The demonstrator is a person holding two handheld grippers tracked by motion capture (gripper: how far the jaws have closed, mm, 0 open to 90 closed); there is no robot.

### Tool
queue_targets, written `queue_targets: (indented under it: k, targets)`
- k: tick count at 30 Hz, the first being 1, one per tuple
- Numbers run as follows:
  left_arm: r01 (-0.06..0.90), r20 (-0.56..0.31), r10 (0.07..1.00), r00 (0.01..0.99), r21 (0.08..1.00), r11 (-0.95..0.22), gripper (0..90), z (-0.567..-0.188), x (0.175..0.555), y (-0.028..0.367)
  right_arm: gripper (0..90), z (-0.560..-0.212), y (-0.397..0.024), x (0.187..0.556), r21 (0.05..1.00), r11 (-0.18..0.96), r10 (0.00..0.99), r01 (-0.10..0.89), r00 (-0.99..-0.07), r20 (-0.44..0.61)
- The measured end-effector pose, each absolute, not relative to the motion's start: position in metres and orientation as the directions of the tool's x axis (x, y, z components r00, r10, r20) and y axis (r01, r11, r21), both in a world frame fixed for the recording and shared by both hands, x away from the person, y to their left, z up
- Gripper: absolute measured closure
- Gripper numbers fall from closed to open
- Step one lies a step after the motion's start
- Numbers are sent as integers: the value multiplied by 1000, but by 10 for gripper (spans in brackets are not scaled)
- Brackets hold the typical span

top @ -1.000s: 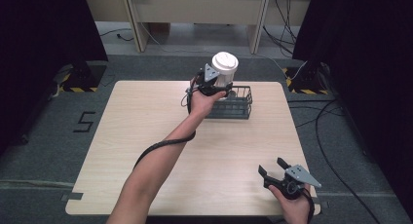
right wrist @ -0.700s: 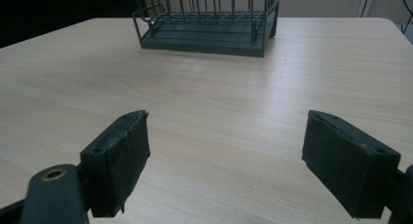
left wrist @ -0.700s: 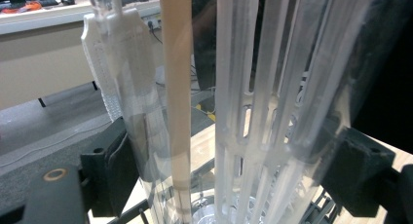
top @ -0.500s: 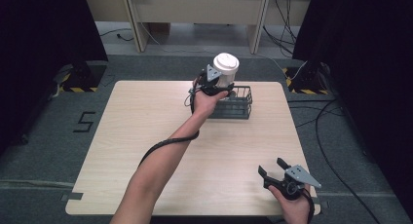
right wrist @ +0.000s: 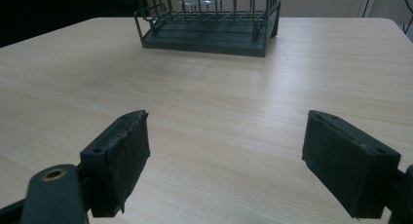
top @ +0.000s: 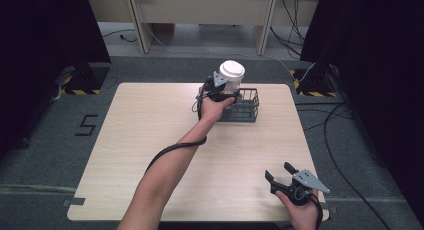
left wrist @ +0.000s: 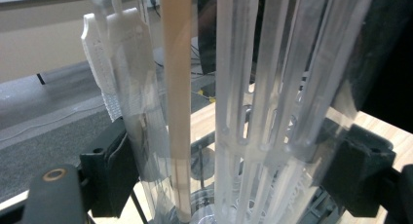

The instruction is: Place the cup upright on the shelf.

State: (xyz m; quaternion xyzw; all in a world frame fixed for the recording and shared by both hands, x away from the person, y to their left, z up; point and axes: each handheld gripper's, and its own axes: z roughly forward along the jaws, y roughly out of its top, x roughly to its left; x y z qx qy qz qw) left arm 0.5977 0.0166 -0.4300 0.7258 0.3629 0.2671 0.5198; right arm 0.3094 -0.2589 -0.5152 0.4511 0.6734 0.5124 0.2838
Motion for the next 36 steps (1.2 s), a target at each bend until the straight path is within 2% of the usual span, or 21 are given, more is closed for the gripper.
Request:
queue_targets:
  k: [21, 36]
  targets:
    - [283, -12, 804, 594, 939, -196, 174, -444, 599, 16, 181, -515, -257, 308, 943, 65, 896, 326, -435, 89]
    - [271, -18, 793, 609, 944, -187, 169, -448, 597, 21, 182, -515, -256, 308, 943, 78, 895, 324, -439, 76]
